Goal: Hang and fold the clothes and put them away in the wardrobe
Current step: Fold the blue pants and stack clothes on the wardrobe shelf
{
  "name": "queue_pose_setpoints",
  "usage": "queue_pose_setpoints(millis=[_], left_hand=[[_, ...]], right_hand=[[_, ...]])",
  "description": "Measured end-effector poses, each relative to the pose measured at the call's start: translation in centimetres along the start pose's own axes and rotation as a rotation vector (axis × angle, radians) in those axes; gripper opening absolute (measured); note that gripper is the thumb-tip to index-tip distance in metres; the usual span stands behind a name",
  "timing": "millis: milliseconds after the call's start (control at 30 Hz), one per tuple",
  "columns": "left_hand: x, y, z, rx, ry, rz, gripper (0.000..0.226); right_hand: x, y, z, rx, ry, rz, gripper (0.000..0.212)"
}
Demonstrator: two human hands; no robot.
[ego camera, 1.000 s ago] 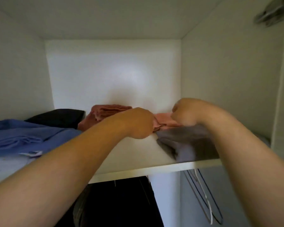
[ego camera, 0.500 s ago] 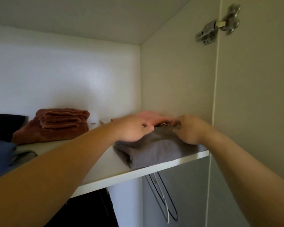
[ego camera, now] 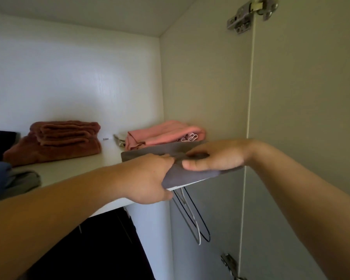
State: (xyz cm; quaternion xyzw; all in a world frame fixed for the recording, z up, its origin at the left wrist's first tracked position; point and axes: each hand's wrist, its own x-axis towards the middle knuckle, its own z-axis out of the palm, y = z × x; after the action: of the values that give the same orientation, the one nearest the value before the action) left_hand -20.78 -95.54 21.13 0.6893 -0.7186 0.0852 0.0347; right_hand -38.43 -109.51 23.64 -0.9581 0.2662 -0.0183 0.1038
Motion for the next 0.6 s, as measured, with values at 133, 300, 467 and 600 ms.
queue_pose_setpoints(millis=[133, 300, 467, 600], left_hand=[[-2.3, 0.2, 0.2, 0.128, 0.026, -0.068, 0.045], [-2.1, -0.7, -3.7, 0.089, 0.03, -0.059, 0.014], [-0.5, -3.9, -9.6, -0.132, -0.055, -0.211, 0.014], [1.1, -7.0, -13.0, -0.427, -0.039, -0.28, 0.016]], right_hand=[[-2.2, -0.6, 0.8, -0.199, -0.049, -0.029, 0.113], [-3.0, -2.2, -1.8, -0.332, 0.114, 0.028, 0.032], [-1.8, -4.2, -7.7, -0.309, 0.192, 0.12, 0.026], [0.9, -4.8, -11.7, -0.232, 0.272, 0.145, 0.026]])
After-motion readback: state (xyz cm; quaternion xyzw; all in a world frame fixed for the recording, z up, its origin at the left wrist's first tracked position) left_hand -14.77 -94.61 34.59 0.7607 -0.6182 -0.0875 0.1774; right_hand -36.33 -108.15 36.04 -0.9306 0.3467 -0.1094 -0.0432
